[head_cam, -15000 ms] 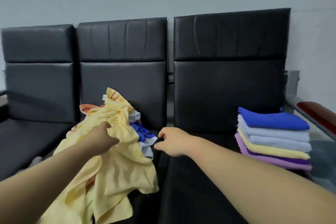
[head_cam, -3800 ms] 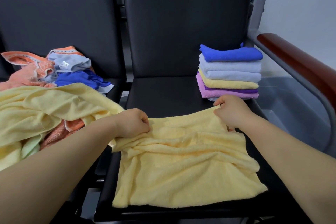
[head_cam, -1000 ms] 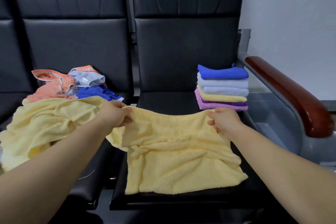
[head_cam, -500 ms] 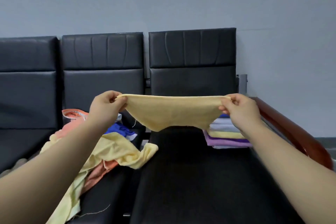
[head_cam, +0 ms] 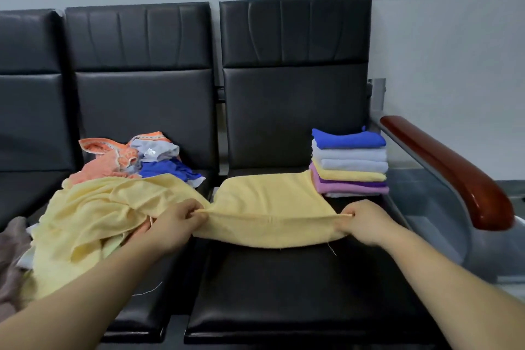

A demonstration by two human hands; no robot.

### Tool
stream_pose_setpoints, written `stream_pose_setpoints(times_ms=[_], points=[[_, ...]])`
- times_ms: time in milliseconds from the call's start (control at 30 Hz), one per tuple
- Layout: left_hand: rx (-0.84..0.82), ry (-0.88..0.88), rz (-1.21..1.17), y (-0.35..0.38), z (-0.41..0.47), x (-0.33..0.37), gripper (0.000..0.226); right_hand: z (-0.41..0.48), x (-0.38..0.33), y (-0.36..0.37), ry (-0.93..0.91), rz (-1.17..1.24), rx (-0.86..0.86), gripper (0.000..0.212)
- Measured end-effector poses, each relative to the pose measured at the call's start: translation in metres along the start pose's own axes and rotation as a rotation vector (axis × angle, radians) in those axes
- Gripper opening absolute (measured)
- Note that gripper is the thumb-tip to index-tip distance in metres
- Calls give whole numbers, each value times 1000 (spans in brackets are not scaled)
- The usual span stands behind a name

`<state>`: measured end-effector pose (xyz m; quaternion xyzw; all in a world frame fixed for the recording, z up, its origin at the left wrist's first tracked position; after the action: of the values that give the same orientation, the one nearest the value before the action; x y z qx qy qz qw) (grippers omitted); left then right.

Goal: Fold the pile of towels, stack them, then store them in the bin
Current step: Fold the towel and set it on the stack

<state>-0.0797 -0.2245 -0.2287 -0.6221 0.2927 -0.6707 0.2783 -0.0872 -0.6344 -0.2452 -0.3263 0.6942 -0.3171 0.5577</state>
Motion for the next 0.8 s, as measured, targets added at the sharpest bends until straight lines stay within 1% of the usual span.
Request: stream_pose_setpoints(times_ms=[100,167,200,267,300,367,400,467,567,633,700,767,800], points=[[78,-1,-134,-5,1,11,15,-7,-13,-2,-106,181,36,28],[123,-14,-146,-7,-2,18,16,-11,-15,-5,-129,225,25,31],[127,-22,-153,-6,-3,20,16,-13,-12,-5,-108,207,1,29],[71,-70,-209,4,-5,13,15,-18,0,-6,-50,176,-54,21],[9,-105,-245,12,-7,9,15,-22,5,-6,-21,178,-76,17],[-113,-153,-288,27,-12,2,21,-27,9,-9,8,231,-67,9],[-156,-169,-293,35,-15,2,23,-29,8,-10,7,258,-41,9],[-179,-207,-289,40,-16,-2,19,-27,-1,-1,-33,290,-26,20],[-147,-274,-302,41,-17,-10,15,-26,-9,24,-55,282,-87,29],[-158,-301,-337,45,-19,-9,15,-23,4,38,11,244,-146,28],[-214,-367,-428,57,-26,-10,17,-27,23,46,117,228,-211,13],[-297,-424,-496,67,-32,-9,17,-31,40,49,204,215,-269,32],[-346,-434,-507,73,-35,-7,16,-34,46,48,231,181,-286,34]])
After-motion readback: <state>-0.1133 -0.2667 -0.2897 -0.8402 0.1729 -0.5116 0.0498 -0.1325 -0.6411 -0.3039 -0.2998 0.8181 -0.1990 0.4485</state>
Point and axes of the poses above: each hand's wrist, its own z-axis towards the middle knuckle, its own y-axis out of the palm, x = y × z, the point moved 10 cm from there along z, towards the middle knuckle, and after that the axes turned 2 degrees about z, right-handed, at the moved point
